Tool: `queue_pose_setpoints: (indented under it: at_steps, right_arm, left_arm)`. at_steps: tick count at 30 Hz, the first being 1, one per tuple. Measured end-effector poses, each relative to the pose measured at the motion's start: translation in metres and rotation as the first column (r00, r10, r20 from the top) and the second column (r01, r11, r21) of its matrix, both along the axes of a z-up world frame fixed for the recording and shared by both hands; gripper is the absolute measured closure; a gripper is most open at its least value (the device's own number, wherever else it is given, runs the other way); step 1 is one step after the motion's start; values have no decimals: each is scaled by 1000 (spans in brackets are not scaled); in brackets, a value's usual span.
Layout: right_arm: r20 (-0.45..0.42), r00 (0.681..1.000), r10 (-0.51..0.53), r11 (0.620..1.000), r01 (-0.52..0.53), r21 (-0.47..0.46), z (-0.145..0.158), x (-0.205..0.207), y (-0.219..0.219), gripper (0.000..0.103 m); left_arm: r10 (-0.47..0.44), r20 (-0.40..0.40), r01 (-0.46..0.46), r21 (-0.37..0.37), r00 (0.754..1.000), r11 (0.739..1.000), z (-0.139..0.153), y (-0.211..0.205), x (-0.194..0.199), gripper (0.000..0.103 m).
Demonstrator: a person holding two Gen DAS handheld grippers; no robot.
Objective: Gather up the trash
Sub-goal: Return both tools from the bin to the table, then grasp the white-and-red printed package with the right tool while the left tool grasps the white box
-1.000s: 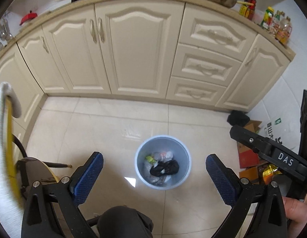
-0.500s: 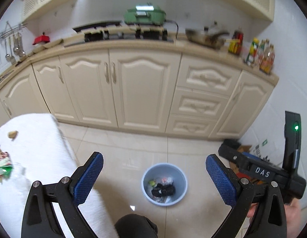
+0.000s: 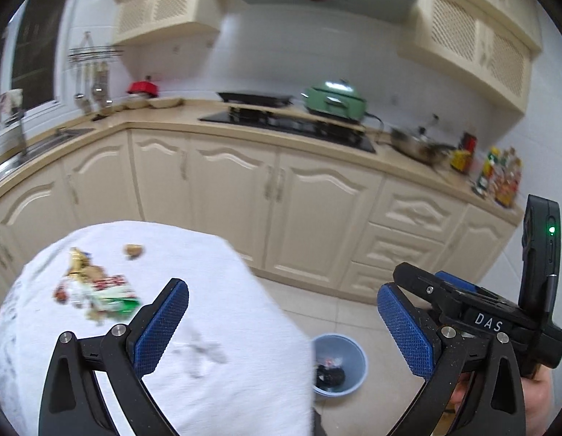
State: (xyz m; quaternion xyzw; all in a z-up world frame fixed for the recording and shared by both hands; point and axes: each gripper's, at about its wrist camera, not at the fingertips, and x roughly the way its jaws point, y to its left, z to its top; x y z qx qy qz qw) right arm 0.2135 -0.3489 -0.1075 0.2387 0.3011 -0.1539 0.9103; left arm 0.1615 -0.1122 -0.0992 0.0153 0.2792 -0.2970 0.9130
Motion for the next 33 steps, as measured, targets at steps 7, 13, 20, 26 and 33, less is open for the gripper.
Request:
queue_pose_setpoints:
  at_steps: [7, 13, 20, 26, 33]
  right_arm:
    - [7, 990, 144, 989, -143, -45, 13, 37, 63, 0]
    - [7, 969, 246, 966, -245, -79, 20, 57, 110, 0]
    - [9, 936, 352, 931, -349, -109, 27, 78, 160, 0]
    - [24, 912, 410, 907, -405, -112, 28, 94, 188, 0]
    - [-8, 892, 451, 884, -448, -132, 13, 130, 207, 0]
  left_arm:
    - [123, -3, -123, -66, 992, 990, 4, 83, -32, 1]
    - [258, -17, -259, -69, 966, 964, 1, 152, -61, 1]
    - [357, -12, -357, -44, 934, 933, 6, 184, -88, 1]
    - [419, -5, -419, -4, 908, 908, 18, 191, -84, 1]
    - [446, -13, -446, 26, 895, 895, 24, 183, -38, 1]
